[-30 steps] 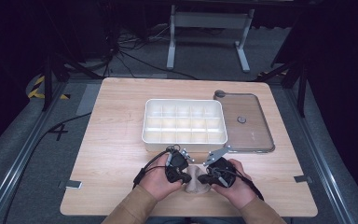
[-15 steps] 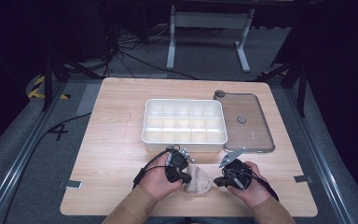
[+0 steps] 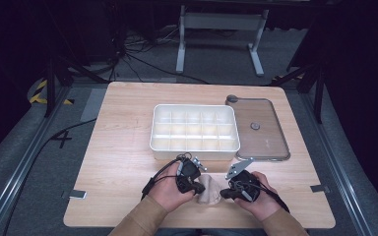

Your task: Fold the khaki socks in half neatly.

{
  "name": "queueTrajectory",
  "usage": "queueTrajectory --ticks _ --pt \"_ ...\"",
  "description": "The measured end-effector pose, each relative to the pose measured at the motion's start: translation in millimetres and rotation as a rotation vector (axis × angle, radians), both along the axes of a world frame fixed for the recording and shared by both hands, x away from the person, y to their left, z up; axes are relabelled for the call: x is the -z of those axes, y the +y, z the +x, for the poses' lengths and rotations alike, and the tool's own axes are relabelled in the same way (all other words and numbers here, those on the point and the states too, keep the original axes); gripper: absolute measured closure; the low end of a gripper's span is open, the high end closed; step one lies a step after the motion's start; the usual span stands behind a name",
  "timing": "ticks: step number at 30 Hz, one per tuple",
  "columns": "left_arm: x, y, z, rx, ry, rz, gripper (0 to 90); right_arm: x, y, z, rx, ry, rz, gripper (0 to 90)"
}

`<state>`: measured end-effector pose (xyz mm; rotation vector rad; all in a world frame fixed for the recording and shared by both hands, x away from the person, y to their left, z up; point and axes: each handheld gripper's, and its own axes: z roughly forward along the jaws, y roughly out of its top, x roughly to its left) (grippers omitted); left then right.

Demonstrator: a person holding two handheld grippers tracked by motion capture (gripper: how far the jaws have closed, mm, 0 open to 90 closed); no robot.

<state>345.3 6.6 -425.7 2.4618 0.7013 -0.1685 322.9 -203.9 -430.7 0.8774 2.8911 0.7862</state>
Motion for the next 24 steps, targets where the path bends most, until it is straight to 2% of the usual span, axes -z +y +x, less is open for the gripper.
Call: queueTrajectory --ticks 5,17,24 --pt "-1.3 -4.0 -2.0 0.013 -0.020 -0.015 82.6 3.0 3.7 0.5 -0.006 0.005 -0.007 90.0" --pt "-2.0 -10.5 -5.6 0.014 -0.018 -0.029 82.2 4.4 8.6 -0.4 -0.003 0.003 0.005 90.0" --pt "-2.3 -15.0 -7.6 0.026 -0.034 -0.035 82.3 5.2 10.1 -0.8 -0.002 0.007 0.013 90.0"
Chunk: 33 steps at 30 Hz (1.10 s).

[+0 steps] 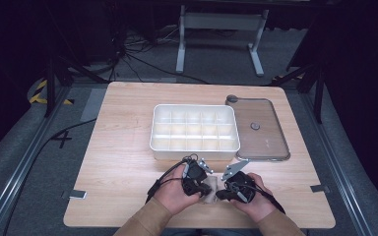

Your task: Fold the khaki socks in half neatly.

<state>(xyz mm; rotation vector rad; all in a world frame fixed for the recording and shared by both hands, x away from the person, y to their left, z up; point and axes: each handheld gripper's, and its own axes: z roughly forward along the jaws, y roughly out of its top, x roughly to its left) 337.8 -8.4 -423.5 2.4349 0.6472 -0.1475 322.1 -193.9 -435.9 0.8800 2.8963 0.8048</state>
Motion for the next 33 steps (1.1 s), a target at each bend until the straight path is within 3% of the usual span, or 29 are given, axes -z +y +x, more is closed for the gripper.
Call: queueTrajectory --ticks 3,7,18,24,29,33 --pt "0.7 -2.8 -1.8 -0.005 -0.002 -0.011 82.4 0.3 0.0 -0.1 0.001 0.001 0.001 90.0" --pt "7.9 -7.9 -2.4 0.018 -0.002 0.014 82.7 0.8 0.7 -0.7 0.004 0.005 0.001 90.0" --pt "8.8 -8.3 -2.5 0.010 0.005 0.018 83.3 -3.2 -2.5 -0.4 0.002 0.014 0.001 90.0" --pt "8.8 -8.7 -3.0 0.007 0.006 0.020 83.3 -21.7 -12.2 1.0 0.032 -0.052 0.060 90.0" --pt "8.7 -8.6 -3.8 0.005 0.000 0.020 83.2 -31.1 -6.3 2.8 0.044 -0.110 0.124 90.0" --pt "8.5 -8.7 -5.5 -0.006 -0.005 0.015 83.1 -29.2 3.1 6.1 0.046 -0.113 0.140 90.0"
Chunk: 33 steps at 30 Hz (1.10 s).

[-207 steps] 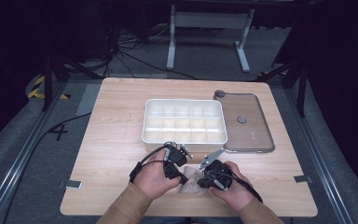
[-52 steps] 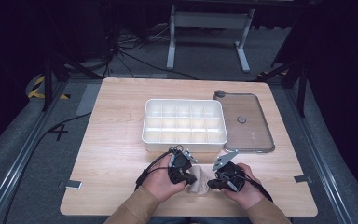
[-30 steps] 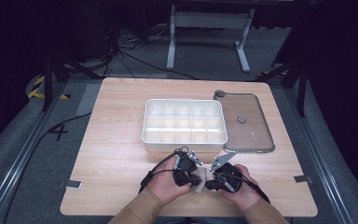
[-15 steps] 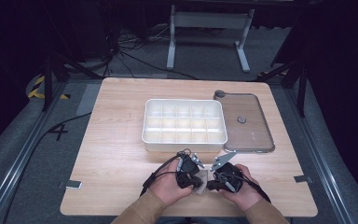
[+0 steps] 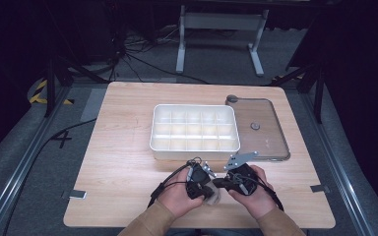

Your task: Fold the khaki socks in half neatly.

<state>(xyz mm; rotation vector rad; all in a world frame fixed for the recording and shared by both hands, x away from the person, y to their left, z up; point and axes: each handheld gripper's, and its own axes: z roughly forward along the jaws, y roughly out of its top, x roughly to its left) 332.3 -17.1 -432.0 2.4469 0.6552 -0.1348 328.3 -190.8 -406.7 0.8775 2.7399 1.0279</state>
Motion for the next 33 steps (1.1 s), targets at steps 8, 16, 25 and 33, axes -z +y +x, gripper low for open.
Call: queueTrajectory --ticks 8,16,25,33 --pt "-10.4 4.7 -9.9 0.043 -0.005 -0.005 84.0 9.1 3.1 4.9 0.017 0.022 -0.032 90.0" --pt "-3.2 0.2 -14.3 0.074 0.022 0.024 83.7 11.0 -0.1 4.2 0.017 0.031 -0.036 90.0" --pt "0.3 -2.2 -15.0 0.070 0.025 0.046 86.2 18.8 -1.6 6.4 0.025 0.052 -0.064 90.0" --pt "2.1 -4.2 -17.4 0.064 0.017 0.051 88.2 24.4 -2.6 8.4 0.050 0.080 -0.083 90.0"
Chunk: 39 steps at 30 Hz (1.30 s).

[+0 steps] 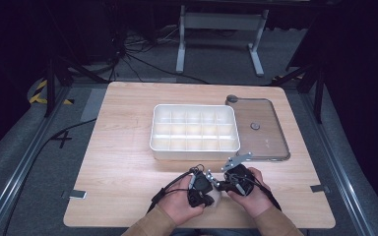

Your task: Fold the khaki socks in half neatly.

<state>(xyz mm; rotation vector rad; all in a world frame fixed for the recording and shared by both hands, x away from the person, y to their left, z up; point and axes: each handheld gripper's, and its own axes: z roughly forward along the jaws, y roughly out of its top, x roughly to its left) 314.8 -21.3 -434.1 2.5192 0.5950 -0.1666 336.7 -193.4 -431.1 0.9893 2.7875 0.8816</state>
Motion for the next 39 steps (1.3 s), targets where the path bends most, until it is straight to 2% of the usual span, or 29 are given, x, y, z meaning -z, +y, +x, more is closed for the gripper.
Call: queueTrajectory --ticks 2,3,8,9,10,14,20,23,26,29,36,39 --pt "-0.4 0.2 0.5 0.011 0.008 0.013 89.2 0.4 -0.4 0.0 -0.001 -0.001 0.000 90.0" --pt "1.7 -0.7 -1.1 0.000 0.006 0.002 89.4 0.4 -0.5 -0.1 -0.002 -0.001 0.000 90.0" --pt "3.5 -1.7 -0.6 0.010 0.017 0.002 89.6 -2.1 -0.8 -2.4 -0.014 -0.021 0.004 89.9" --pt "2.6 -1.3 0.0 0.015 0.022 0.014 89.6 -2.8 -1.3 -2.6 -0.016 -0.021 0.011 89.7" --pt "3.5 -1.4 -0.2 0.007 0.025 0.005 89.6 -4.3 -2.2 -2.9 -0.015 -0.022 0.022 89.5" --pt "3.9 -1.0 0.8 0.013 0.035 0.015 89.5 -11.5 -7.1 -4.9 -0.004 -0.022 0.053 85.4" --pt "4.1 -1.2 0.4 0.005 0.036 0.010 89.0 -17.6 -12.3 -5.8 0.024 -0.042 0.094 73.2" --pt "3.8 -0.8 0.6 0.000 0.039 0.006 88.4 -18.9 -13.7 -5.9 0.065 -0.062 0.099 61.0" --pt "3.7 -1.1 0.5 0.001 0.041 0.007 87.8 -14.6 -11.6 -4.5 0.085 -0.055 0.088 53.4" --pt "3.6 -1.2 0.2 0.000 0.041 0.007 87.6 -8.9 -6.8 -3.4 0.086 -0.030 0.079 49.9" --pt "3.0 -1.5 0.0 0.005 0.041 0.016 87.2 -1.5 -1.2 -0.8 0.080 -0.003 0.086 45.7" --pt "2.8 -1.5 -0.6 0.003 0.046 0.021 86.9 4.0 -0.7 2.2 0.089 0.021 0.086 45.0"
